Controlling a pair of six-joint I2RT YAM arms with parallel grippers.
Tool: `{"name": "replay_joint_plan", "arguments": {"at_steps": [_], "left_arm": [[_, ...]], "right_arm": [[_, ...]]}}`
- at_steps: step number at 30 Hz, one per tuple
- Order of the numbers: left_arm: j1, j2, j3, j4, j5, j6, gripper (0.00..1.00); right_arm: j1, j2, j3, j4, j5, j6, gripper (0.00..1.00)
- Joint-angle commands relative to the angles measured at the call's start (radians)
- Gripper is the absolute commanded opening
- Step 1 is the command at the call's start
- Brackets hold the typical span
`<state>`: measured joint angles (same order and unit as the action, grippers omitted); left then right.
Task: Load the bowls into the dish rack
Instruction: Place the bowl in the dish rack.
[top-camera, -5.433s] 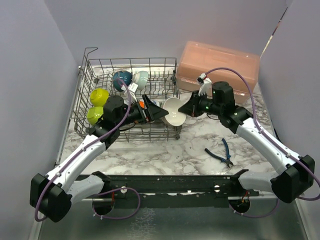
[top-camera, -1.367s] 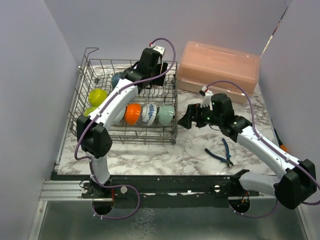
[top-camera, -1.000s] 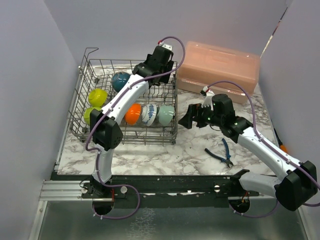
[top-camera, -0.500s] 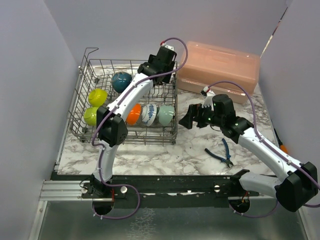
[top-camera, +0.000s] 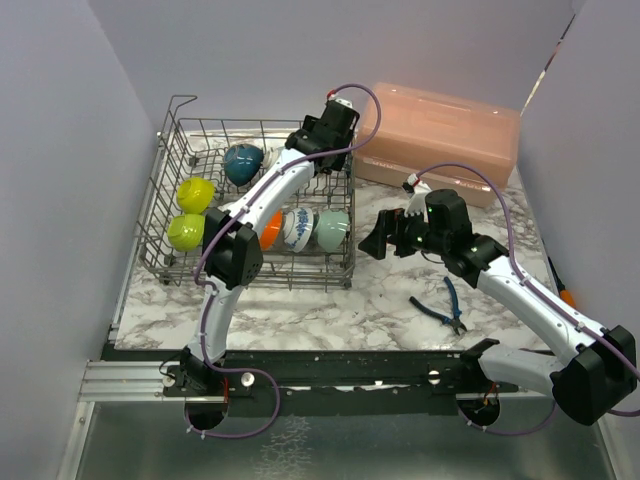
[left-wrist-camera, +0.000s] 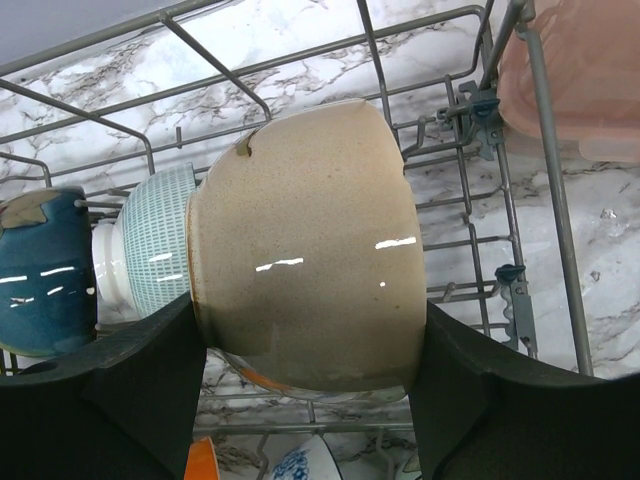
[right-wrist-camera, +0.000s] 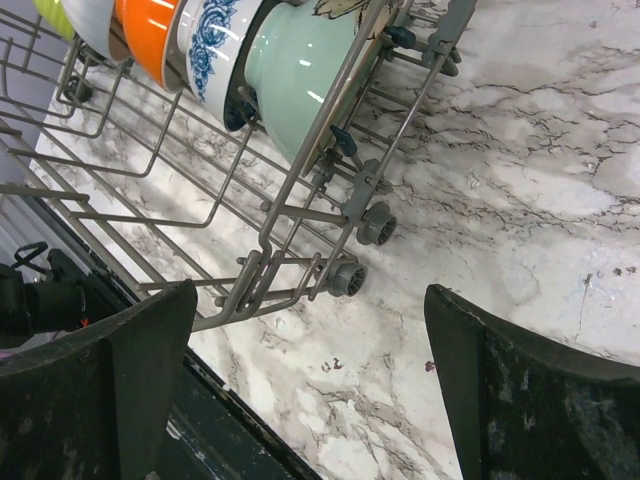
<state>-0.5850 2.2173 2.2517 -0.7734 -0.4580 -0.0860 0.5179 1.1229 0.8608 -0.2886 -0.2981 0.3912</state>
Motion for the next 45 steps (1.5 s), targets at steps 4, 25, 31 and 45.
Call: {"name": "replay_joint_plan", "arguments": {"at_steps": [4, 25, 31, 45], "left_arm": [[-0.001, 0.038, 0.048, 0.026, -0.094, 0.009, 0.00], [0.004, 0.119, 0.059, 0.028, -0.064, 0.053, 0.00], [0.039, 0.120, 0.057, 0.028, 0.051, 0.008, 0.00], [0.079, 0.089, 0.036, 0.029, 0.114, -0.074, 0.00]], "right_arm": [[0.001, -0.017, -0.013, -0.021, 0.027, -0.012, 1.00], [0.001, -0.001, -0.009, -0.016, 0.022, -0.006, 1.00], [0.001, 0.005, -0.007, -0.016, 0.019, -0.006, 1.00], [0.001, 0.011, -0.007, -0.007, 0.011, -0.002, 1.00]]}}
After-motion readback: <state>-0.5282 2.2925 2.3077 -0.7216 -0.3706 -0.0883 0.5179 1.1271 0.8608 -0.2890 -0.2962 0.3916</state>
